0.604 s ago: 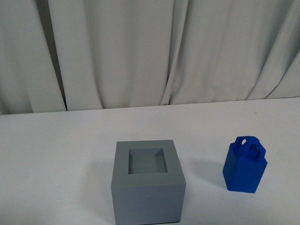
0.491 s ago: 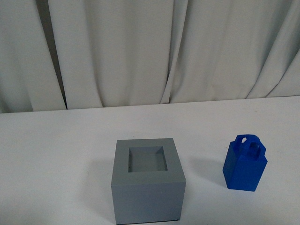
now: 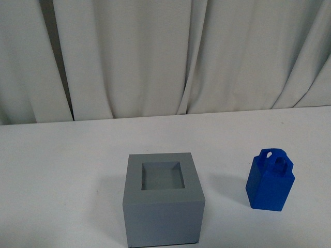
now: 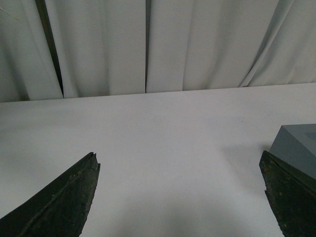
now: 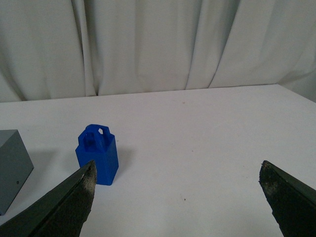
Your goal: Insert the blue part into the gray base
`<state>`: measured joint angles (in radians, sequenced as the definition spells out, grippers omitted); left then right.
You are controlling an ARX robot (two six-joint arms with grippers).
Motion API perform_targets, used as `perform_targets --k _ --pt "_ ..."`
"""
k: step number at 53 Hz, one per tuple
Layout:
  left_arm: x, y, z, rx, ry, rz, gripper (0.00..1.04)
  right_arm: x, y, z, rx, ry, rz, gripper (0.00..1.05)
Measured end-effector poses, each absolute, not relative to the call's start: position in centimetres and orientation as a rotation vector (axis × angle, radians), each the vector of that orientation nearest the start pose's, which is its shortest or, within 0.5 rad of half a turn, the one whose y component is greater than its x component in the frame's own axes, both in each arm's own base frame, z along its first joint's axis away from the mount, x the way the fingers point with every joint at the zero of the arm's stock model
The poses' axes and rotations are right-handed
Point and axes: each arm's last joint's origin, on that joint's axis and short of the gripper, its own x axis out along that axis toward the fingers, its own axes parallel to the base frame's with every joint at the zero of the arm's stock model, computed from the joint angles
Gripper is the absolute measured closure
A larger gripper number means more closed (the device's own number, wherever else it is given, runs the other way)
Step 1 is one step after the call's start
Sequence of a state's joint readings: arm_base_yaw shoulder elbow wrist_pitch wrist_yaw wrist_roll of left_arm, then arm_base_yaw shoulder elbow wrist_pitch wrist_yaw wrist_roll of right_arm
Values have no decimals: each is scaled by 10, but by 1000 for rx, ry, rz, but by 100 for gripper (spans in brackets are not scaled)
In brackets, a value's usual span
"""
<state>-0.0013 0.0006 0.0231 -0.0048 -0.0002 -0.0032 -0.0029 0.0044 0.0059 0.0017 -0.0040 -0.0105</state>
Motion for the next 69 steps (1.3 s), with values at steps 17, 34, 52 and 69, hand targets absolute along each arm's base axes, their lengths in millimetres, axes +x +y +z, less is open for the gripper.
perform_targets --k 17,34,52,69 --pt "96 0 171 -3 -18 -1 6 98 0 165 -11 -3 1 7" --pt "96 0 171 -3 -18 0 6 107 -4 168 -63 250 503 7" --pt "96 0 171 -3 -18 -1 6 175 0 221 -176 357 640 7" --pt "96 0 171 -3 -18 -1 6 269 17 267 -498 577 933 7"
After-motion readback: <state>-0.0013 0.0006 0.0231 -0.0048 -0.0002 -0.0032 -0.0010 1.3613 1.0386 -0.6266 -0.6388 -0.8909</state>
